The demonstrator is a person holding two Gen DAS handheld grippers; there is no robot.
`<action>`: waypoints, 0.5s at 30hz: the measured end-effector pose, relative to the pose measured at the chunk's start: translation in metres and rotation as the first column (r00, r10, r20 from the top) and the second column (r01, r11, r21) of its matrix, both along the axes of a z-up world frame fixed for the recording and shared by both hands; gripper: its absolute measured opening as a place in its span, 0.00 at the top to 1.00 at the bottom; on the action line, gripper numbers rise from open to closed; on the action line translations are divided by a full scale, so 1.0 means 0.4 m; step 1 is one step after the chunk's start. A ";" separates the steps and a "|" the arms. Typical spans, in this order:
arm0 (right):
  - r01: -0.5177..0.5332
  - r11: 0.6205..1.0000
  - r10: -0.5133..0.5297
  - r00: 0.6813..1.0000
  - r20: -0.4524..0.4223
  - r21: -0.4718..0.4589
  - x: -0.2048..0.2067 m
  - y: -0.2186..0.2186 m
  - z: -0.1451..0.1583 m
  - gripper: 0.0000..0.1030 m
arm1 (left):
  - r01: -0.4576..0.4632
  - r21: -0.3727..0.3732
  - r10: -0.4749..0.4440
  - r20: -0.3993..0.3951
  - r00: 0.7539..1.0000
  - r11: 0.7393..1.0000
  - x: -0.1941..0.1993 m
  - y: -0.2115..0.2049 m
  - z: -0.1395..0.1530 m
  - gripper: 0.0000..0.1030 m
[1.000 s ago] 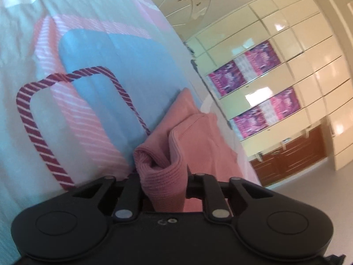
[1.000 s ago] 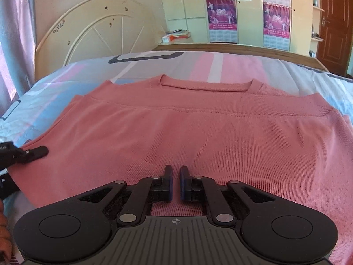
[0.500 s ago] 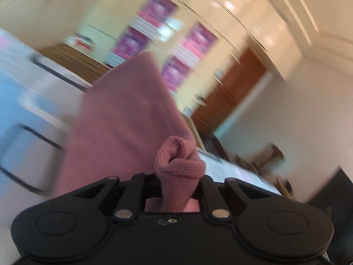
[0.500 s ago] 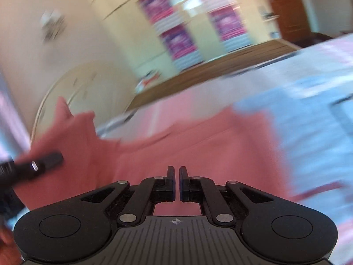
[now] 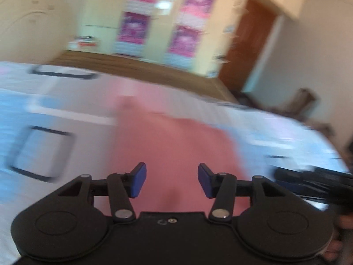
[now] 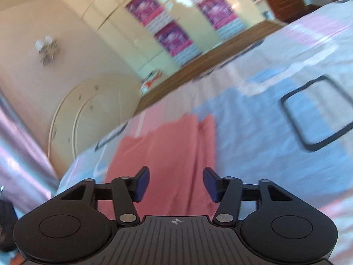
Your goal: Fold small clothes
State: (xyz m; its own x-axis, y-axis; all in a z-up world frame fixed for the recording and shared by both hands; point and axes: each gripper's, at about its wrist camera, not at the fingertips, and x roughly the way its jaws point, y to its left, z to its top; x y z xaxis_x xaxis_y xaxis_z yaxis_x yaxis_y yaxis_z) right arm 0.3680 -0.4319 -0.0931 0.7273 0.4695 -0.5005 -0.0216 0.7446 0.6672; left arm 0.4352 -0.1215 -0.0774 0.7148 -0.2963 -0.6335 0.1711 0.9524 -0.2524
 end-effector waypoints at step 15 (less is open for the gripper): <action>-0.151 0.969 0.128 0.984 -0.123 -0.198 0.101 0.138 -0.079 0.54 | -0.078 -0.068 0.066 -0.164 0.984 0.995 0.090 0.133 -0.143 0.44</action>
